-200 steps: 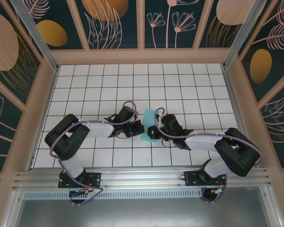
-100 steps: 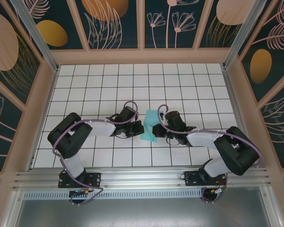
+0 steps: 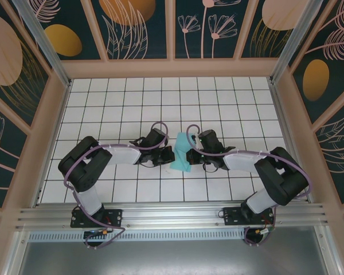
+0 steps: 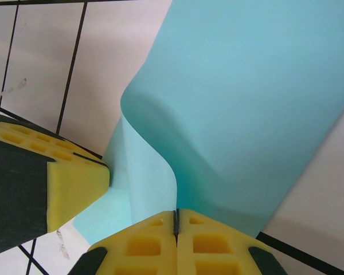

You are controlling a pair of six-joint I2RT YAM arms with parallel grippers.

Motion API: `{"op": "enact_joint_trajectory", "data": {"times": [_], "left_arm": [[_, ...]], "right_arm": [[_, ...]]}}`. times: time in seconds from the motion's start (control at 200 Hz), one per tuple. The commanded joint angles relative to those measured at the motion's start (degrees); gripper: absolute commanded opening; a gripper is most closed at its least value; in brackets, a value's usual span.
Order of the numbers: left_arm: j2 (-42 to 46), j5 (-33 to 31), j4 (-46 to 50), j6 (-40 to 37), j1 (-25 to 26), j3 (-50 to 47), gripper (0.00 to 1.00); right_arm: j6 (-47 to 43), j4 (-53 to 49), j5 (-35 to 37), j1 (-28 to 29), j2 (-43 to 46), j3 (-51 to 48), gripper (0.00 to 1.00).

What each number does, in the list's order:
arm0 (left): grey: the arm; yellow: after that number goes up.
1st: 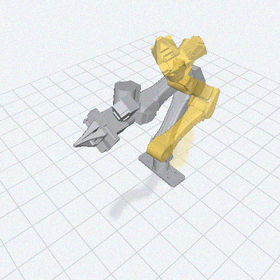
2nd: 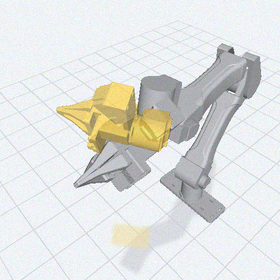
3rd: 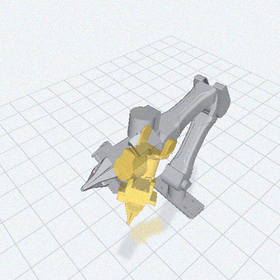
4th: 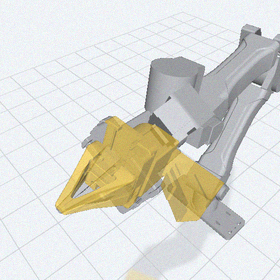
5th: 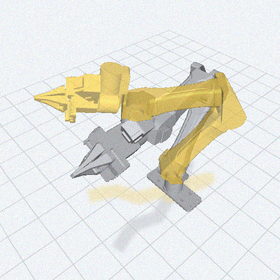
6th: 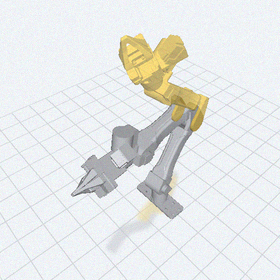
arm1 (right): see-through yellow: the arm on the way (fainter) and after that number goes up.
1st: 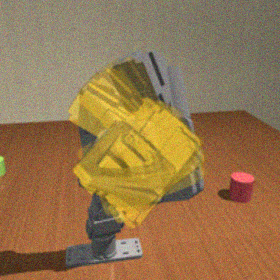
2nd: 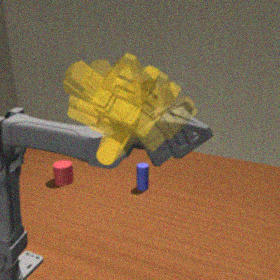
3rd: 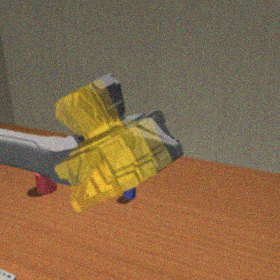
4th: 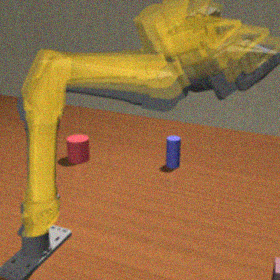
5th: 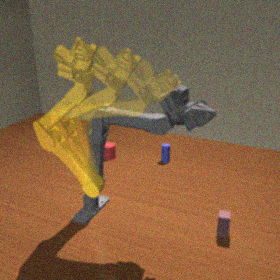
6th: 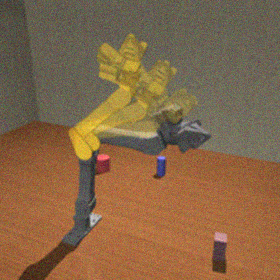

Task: Fold a paper plane with a square sheet of paper (pick it up from the middle)
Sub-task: Fold the triangle a second time at the center of the table.

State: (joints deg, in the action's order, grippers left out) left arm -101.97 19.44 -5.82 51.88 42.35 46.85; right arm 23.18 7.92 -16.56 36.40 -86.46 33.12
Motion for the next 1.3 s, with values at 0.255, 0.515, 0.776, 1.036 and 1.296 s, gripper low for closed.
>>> {"op": "enact_joint_trajectory", "data": {"times": [0.255,0.515,0.776,1.036,1.296], "left_arm": [[-2.00,-2.57,4.41,-1.68,0.07,0.35,0.04],[-1.91,-2.65,4.67,-1.69,0.08,0.64,0.04],[-1.78,-2.73,4.95,-1.69,0.06,0.94,0.04],[-1.79,-2.74,5.03,-1.65,0.08,1.05,0.04],[-2.00,-2.74,5.25,-1.69,0.03,1.40,0.04]], "right_arm": [[-4.96,-3.29,3.81,-0.81,-2.15,3.82,0.00],[-5.95,-3.70,4.07,-0.85,-3.63,4.86,0.00],[-5.13,-3.42,4.53,-0.83,-3.84,4.42,0.00],[-4.80,-3.30,4.99,-0.89,-3.93,4.29,0.00],[-4.72,-3.45,5.30,-0.83,-5.17,4.58,0.01]]}}
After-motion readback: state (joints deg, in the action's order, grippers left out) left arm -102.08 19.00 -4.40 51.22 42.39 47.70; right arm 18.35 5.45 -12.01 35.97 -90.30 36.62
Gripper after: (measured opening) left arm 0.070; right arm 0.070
